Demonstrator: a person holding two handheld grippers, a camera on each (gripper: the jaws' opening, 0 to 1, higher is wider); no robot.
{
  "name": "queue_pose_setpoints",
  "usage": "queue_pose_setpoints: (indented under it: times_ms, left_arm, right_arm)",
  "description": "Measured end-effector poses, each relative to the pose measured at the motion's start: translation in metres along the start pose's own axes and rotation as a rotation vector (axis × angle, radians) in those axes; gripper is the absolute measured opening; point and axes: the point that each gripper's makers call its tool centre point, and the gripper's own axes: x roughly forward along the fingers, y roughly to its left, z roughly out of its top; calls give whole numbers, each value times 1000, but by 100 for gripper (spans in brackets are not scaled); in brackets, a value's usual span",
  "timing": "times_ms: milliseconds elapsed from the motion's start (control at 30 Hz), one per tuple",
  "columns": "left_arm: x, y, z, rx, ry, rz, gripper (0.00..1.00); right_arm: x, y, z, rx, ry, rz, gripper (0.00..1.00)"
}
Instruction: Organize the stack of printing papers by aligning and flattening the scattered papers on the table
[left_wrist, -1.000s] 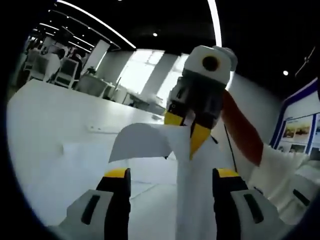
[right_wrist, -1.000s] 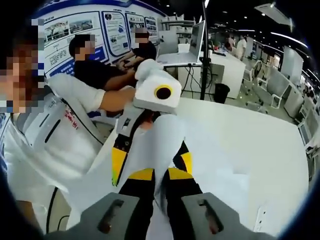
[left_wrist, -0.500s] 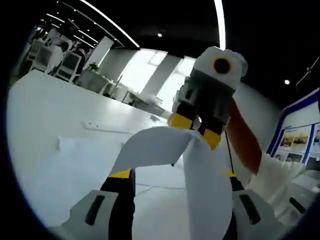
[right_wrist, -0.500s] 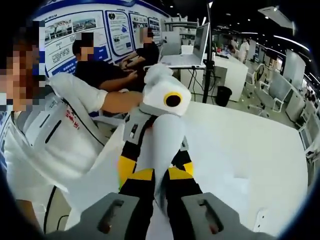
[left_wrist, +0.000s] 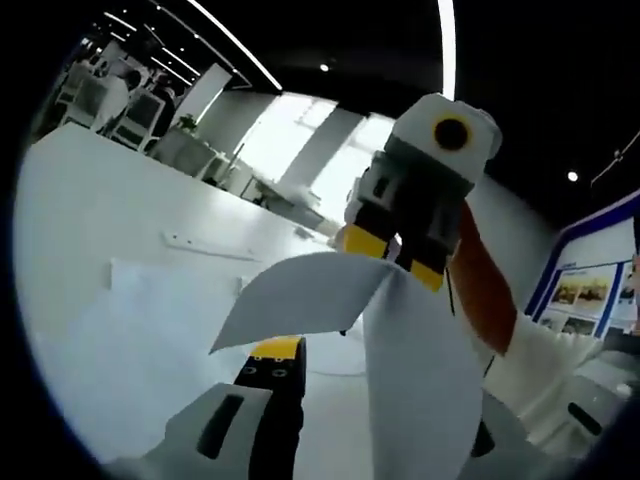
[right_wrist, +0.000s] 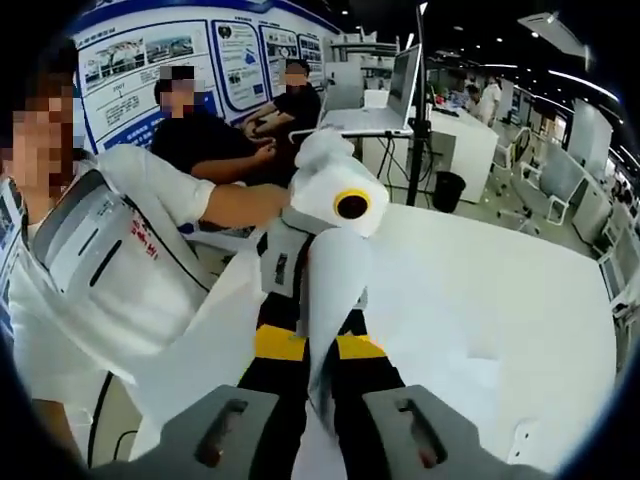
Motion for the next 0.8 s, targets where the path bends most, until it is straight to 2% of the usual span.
queue_pose_setpoints:
  times_ms: [167, 400, 800]
  left_arm:
    - [0, -3, 0, -27, -4, -17, 25]
    - [0, -12, 0, -17, -2, -51, 6]
    - [0, -15, -4, -19, 15, -59, 6]
  right_arm:
    - [0, 0, 1, 0, -1, -1, 4]
    - [1, -2, 1, 6, -3, -8, 4]
    - [1, 1, 0, 8, -3, -8, 5]
